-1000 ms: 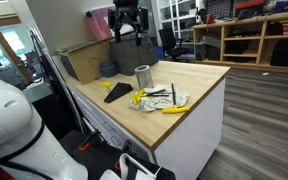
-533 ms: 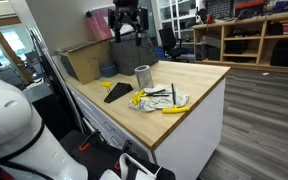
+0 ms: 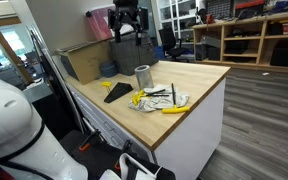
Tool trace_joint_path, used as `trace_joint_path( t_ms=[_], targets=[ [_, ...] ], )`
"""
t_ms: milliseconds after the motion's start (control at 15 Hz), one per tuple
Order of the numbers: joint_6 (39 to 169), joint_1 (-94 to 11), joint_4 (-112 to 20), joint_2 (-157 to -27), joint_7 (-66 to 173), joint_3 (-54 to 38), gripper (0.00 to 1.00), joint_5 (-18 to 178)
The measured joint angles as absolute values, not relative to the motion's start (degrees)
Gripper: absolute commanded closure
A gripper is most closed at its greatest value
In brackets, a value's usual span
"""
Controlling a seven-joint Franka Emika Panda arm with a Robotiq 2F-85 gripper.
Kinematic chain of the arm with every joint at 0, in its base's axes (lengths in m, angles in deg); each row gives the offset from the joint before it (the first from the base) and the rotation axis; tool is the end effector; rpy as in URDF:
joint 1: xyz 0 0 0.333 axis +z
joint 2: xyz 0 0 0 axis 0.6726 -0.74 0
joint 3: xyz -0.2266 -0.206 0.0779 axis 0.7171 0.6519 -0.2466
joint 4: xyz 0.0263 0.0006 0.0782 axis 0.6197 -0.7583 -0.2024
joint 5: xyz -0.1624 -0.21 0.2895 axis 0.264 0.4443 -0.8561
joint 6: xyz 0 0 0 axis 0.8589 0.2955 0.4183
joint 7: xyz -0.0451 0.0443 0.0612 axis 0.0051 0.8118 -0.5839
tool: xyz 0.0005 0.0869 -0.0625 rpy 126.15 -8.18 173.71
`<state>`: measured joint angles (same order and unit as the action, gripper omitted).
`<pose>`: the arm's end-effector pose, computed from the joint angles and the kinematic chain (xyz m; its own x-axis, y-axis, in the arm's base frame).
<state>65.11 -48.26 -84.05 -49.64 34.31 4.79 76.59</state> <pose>0.3664 -0.1657 0.5107 0.9873 -0.0939 -0.1282 -0.1156 -0.9780 -0.1736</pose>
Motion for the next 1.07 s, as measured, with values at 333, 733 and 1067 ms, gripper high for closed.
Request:
trace_joint_path(
  t_ms=[333,733,1067],
  targets=[
    [65.13,-48.49,-83.93,-49.64,34.96,3.89,0.0,76.47],
    [65.19,-48.48,-82.37,-50.3,45.42,-2.19,0.0,76.32],
    [65.2,-48.65,-81.8,-53.88,56.06,-5.17,0.0,76.39]
  ],
)
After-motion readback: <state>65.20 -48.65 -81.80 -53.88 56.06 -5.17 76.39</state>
